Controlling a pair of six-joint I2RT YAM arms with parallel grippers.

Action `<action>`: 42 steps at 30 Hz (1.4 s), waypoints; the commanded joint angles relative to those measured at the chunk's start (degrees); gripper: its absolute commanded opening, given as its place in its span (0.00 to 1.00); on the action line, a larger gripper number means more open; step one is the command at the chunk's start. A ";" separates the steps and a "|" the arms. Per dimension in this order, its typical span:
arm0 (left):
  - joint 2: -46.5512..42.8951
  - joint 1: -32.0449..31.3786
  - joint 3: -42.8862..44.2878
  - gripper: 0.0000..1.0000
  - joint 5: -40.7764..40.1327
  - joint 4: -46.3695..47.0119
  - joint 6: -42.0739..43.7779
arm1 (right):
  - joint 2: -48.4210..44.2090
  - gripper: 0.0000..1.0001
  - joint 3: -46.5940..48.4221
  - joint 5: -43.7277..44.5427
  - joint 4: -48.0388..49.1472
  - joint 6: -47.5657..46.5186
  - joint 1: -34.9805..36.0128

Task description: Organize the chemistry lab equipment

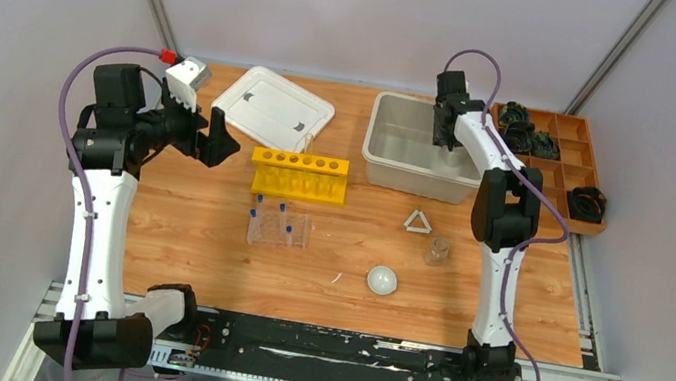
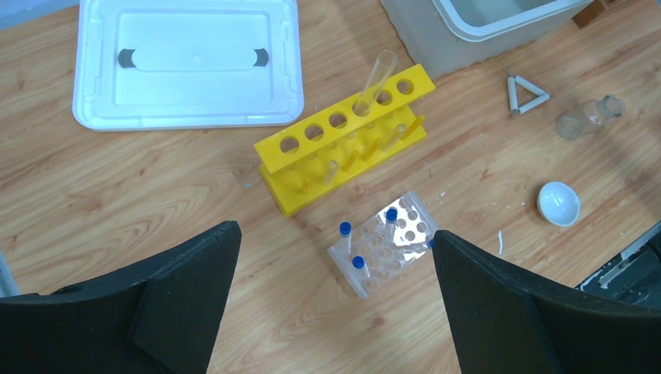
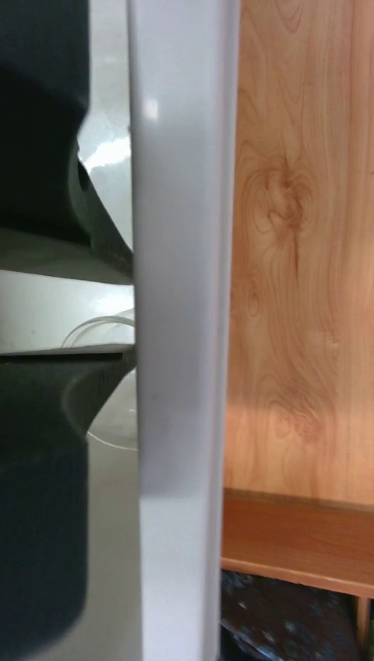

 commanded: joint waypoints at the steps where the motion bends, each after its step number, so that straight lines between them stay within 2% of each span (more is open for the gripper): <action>1: -0.36 0.20 -0.11 1.00 0.16 0.51 0.39 | -2.67 0.45 -0.20 1.57 2.35 -0.26 -0.79; 3: -0.56 0.20 -0.13 1.00 -0.04 0.47 0.12 | -3.83 0.55 -0.28 1.38 2.65 -0.08 -0.69; 5: -0.91 0.20 -0.42 1.00 -0.06 0.52 0.11 | -5.70 0.60 -0.61 1.49 2.64 0.02 -0.65; 8: -1.58 0.20 -0.58 1.00 -0.10 0.53 0.12 | -10.53 0.62 -2.56 1.16 3.14 0.45 -0.28; 12: -1.92 0.15 0.17 1.00 -0.06 0.53 -0.66 | -20.05 0.59 -7.80 1.22 3.82 1.28 2.38; 20: -2.84 0.18 0.47 1.00 -0.09 0.53 -1.97 | -40.92 0.59 -29.73 3.72 5.15 5.06 12.87; 25: -4.03 0.15 -0.23 1.00 0.33 0.53 -2.19 | -52.69 0.70 -46.34 3.40 3.07 12.45 16.34; 32: -4.99 0.12 -1.61 1.00 1.25 0.53 -1.97 | -62.62 0.74 -60.71 4.88 -3.63 18.53 18.69; 36: -4.51 0.18 -1.92 1.00 1.83 0.55 -2.43 | -63.95 0.71 -64.45 4.52 -3.52 19.91 18.69; 42: -5.20 0.13 -2.21 1.00 1.30 0.53 -2.20 | -59.37 0.54 -64.99 3.71 -1.56 19.91 18.63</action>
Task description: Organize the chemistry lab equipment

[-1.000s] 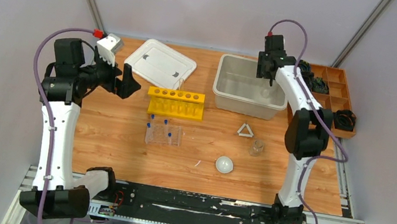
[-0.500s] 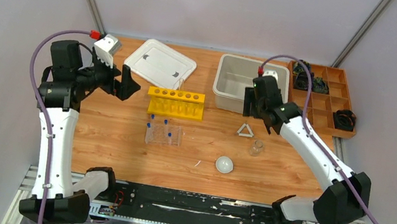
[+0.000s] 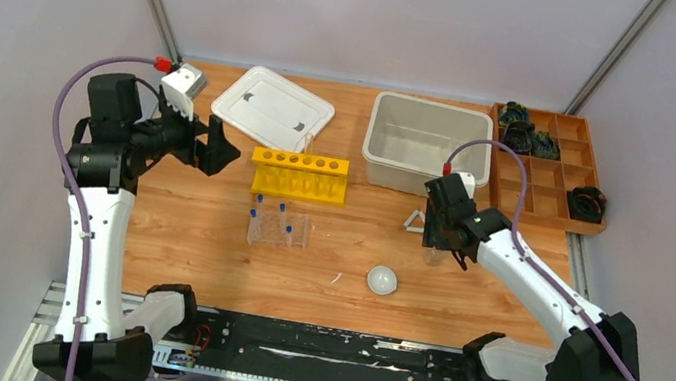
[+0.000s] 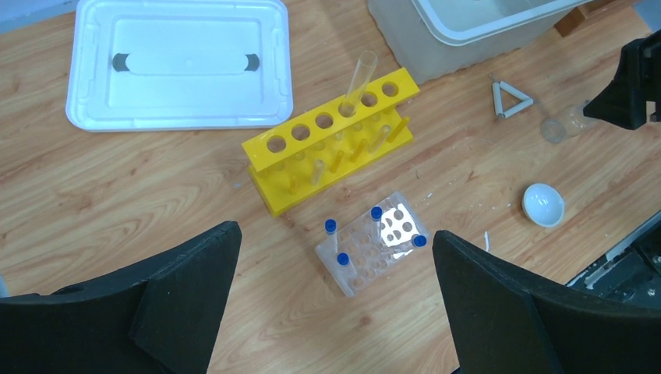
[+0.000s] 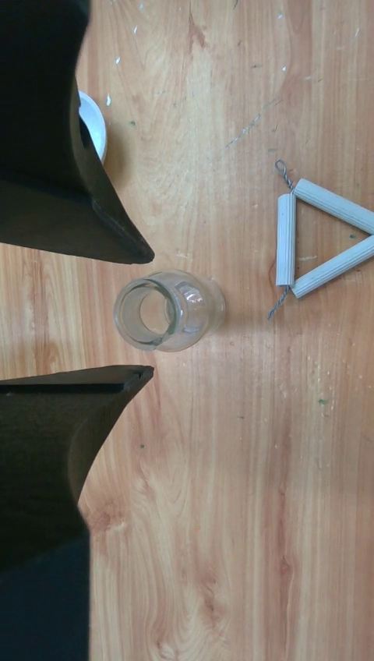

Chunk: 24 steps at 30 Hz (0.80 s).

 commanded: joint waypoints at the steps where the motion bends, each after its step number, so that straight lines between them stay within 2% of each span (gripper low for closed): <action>1: -0.99 0.14 -0.29 1.00 0.36 0.51 0.04 | 3.65 0.52 -0.48 0.76 0.90 1.58 0.63; 18: -0.16 0.18 -0.11 1.00 0.41 0.51 0.33 | 8.66 0.44 -1.92 1.39 4.80 -0.59 0.00; 21: -0.25 0.16 -0.01 1.00 0.45 0.51 0.43 | 8.17 0.31 -1.87 0.43 4.97 -0.86 0.02; 24: -0.17 0.19 -0.01 1.00 0.45 0.51 0.52 | 6.37 0.07 -1.15 -0.98 4.45 -1.08 0.02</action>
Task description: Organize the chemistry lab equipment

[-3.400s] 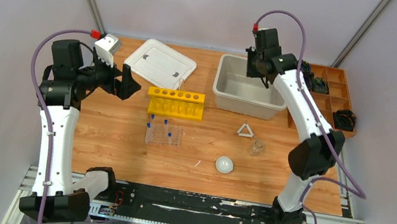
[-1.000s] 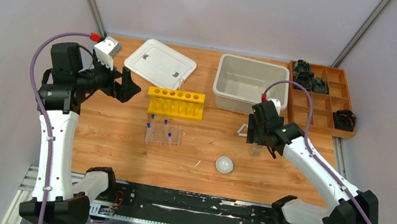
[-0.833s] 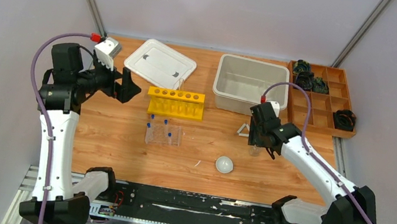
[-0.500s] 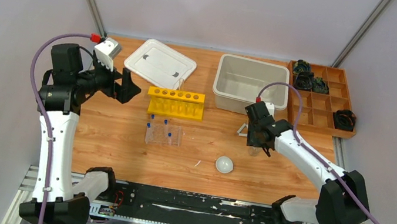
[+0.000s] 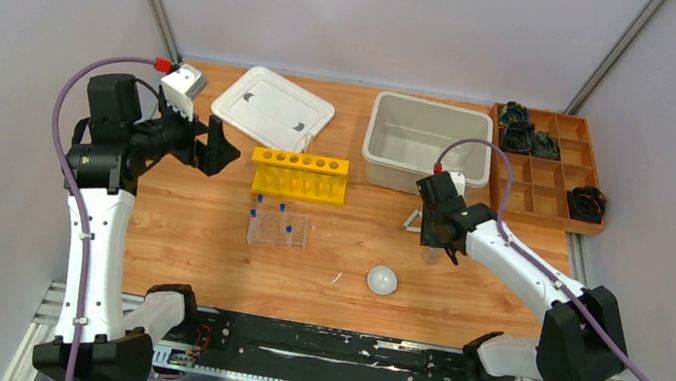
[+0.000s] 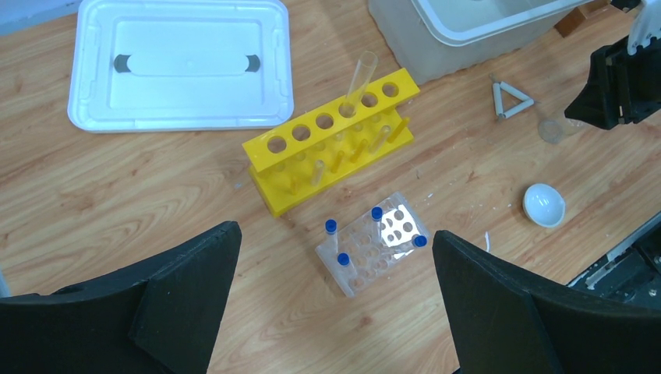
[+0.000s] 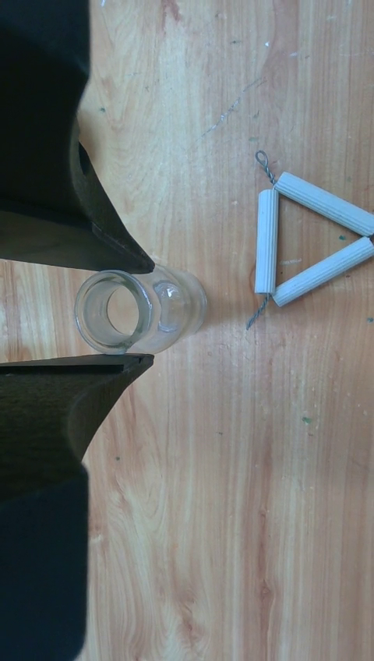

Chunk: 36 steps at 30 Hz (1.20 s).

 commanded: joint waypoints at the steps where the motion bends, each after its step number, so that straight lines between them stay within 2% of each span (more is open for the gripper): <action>1: 0.05 0.12 0.16 1.00 0.59 0.55 0.50 | -1.91 0.01 0.24 -1.98 -1.62 -0.52 0.00; 9: 0.52 0.18 0.70 1.00 0.87 0.55 0.53 | -8.78 0.00 12.50 -7.98 -8.76 -3.49 0.09; 14: 0.26 0.19 0.72 1.00 0.53 0.55 0.58 | -6.83 0.00 25.17 -10.48 -9.45 -5.08 0.06; 17: 0.00 0.19 0.49 1.00 0.60 0.55 0.50 | -0.73 0.00 33.84 -9.04 -9.60 -7.03 -0.05; 27: -0.34 0.15 -0.62 1.00 1.09 0.55 0.19 | 29.27 0.00 61.83 -0.41 -7.97 -14.64 -1.40; 36: -0.04 0.18 -1.61 1.00 1.42 0.55 1.47 | 47.37 0.00 72.96 0.97 -0.78 -19.48 -2.19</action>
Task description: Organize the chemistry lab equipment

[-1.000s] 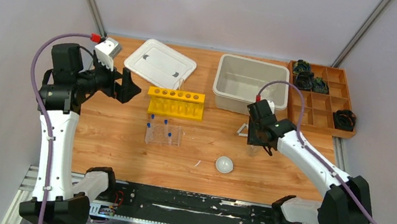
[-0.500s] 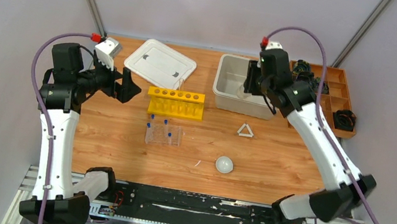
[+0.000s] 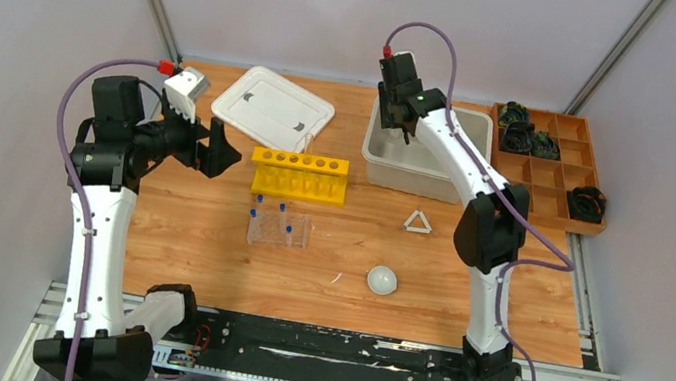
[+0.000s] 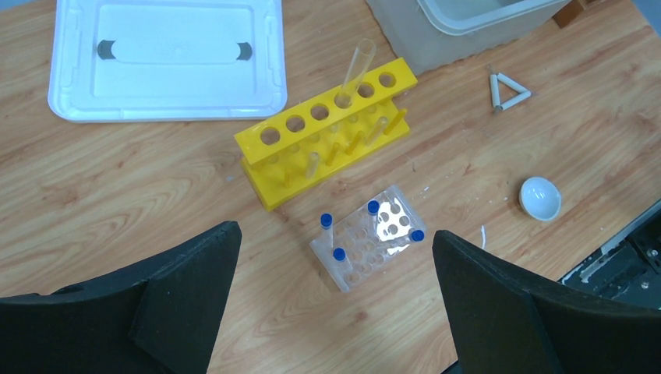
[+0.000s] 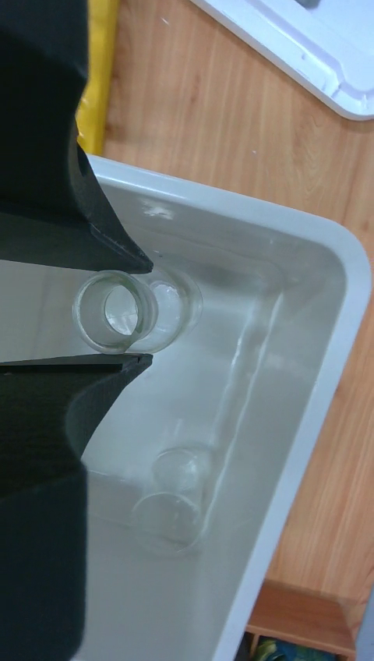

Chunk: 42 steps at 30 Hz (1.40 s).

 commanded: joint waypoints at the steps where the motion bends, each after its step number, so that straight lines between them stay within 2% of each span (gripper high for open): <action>1: -0.36 0.20 -0.16 1.00 0.92 0.55 1.52 | 5.66 0.00 6.20 2.58 4.58 -4.11 -0.92; 9: 1.00 0.12 0.06 1.00 1.05 0.55 2.47 | 14.96 0.00 9.32 3.39 9.16 -6.26 -1.40; 15: 1.84 0.19 0.38 1.00 1.49 0.54 2.38 | 17.06 0.00 8.42 2.57 11.81 -5.78 -1.65; 17: 1.78 0.17 0.25 1.00 1.73 0.55 2.30 | 16.65 0.07 7.66 1.55 11.94 -4.91 -1.92; 25: 0.81 0.17 -0.99 1.00 1.54 0.55 2.60 | 7.50 0.56 1.75 -5.26 16.17 -3.94 -2.57; 30: 0.01 0.20 -0.57 1.00 2.24 0.55 1.93 | -0.53 0.77 -0.81 -6.74 15.92 -3.91 -2.73; 35: -0.52 0.20 0.05 1.00 3.06 0.55 1.35 | -12.68 0.78 -9.94 -6.43 14.11 -1.58 -2.65; 39: -1.05 0.15 0.40 1.00 2.59 0.55 1.30 | -21.74 0.61 -23.36 -7.22 10.91 2.52 -2.46; 42: -1.44 0.19 0.56 1.00 2.71 0.55 1.42 | -28.73 0.54 -35.55 -7.68 11.24 4.65 -1.34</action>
